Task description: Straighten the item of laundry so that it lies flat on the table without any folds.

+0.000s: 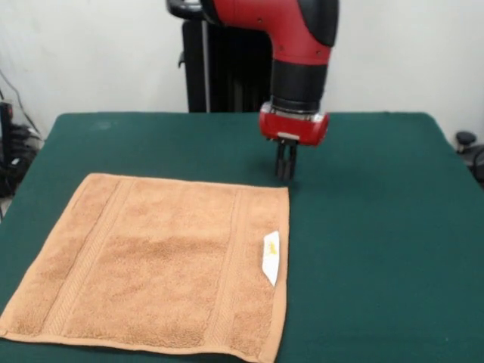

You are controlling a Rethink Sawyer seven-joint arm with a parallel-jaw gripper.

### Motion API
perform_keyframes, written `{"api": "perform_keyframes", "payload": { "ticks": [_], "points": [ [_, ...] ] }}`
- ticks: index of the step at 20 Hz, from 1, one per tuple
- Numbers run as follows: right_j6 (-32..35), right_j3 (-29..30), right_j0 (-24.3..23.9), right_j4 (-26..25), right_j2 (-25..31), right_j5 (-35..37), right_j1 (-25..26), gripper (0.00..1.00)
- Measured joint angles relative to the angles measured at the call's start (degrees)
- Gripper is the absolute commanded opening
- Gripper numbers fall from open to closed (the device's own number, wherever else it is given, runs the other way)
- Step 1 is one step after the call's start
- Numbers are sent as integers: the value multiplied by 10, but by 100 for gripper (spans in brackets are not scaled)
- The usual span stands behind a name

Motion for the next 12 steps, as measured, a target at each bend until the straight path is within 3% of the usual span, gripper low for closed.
{"api": "perform_keyframes", "payload": {
  "ticks": [3,4,12],
  "points": [
    [0,1,12,3,-4,73,-31,0],
    [0,0,17,4,-7,137,-59,0],
    [0,-37,22,3,-30,311,-129,0]
  ]
}}
